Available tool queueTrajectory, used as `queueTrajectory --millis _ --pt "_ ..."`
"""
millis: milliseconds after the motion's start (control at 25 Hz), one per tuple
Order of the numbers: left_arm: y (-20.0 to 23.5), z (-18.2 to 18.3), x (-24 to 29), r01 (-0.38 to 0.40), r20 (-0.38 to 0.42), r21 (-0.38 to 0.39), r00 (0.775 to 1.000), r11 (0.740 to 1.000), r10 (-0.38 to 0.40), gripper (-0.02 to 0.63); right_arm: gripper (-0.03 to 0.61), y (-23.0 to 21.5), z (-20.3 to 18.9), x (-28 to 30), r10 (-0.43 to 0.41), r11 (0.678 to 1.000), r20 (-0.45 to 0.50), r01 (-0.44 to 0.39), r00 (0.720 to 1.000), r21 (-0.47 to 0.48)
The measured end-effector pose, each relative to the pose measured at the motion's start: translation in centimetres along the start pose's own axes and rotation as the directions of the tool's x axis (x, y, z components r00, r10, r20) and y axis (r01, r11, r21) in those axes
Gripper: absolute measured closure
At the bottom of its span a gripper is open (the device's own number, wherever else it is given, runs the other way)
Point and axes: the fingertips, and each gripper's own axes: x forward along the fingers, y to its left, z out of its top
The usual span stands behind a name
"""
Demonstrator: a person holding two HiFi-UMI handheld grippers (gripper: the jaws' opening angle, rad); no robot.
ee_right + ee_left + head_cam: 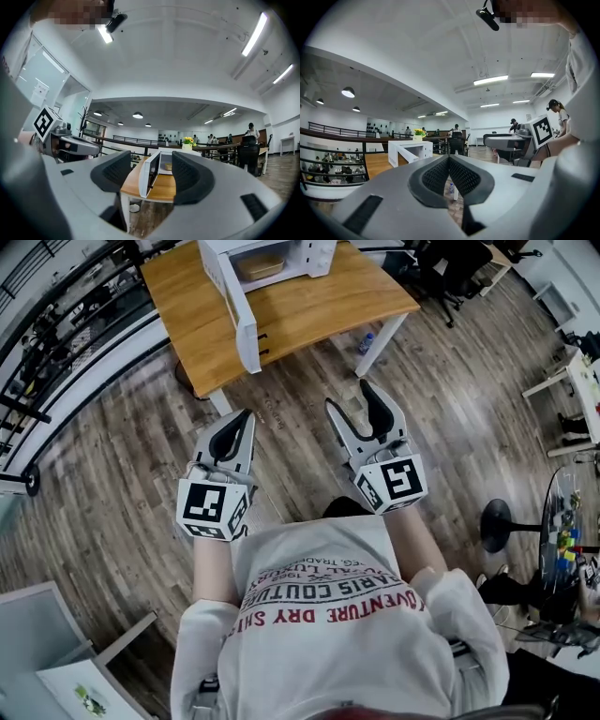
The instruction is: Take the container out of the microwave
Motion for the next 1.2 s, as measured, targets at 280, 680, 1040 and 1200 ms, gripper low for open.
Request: queueTrajectory --millis 280,680,1040,1200 --pt "-0.2 -0.3 2.5 -0.003 -0.012 0.02 1.0 1.0 0.003 0.598 0.313 -3.2 -1.5 1.7 0.01 1.0 -0.041 -0.01 0.999 0.006" --pt "0.9 -0.4 13.1 -0.176 -0.03 0.022 0.984 0.984 0.177 0.598 0.313 -14.1 -4.0 9.0 0.148 0.988 -0.009 -0.147 0.989 0.046" --pt "-2.6 2.0 27.9 -0.268 -0.043 0.068 0.962 0.961 0.271 0.598 0.313 -27.2 -5.2 15.9 0.299 0.953 -0.01 -0.299 0.954 0.045" --pt "-3.5 2.2 33.0 -0.298 -0.049 0.024 0.953 0.954 0.299 0.598 0.313 -32.0 -6.4 17.7 0.343 0.938 -0.041 -0.34 0.938 0.06"
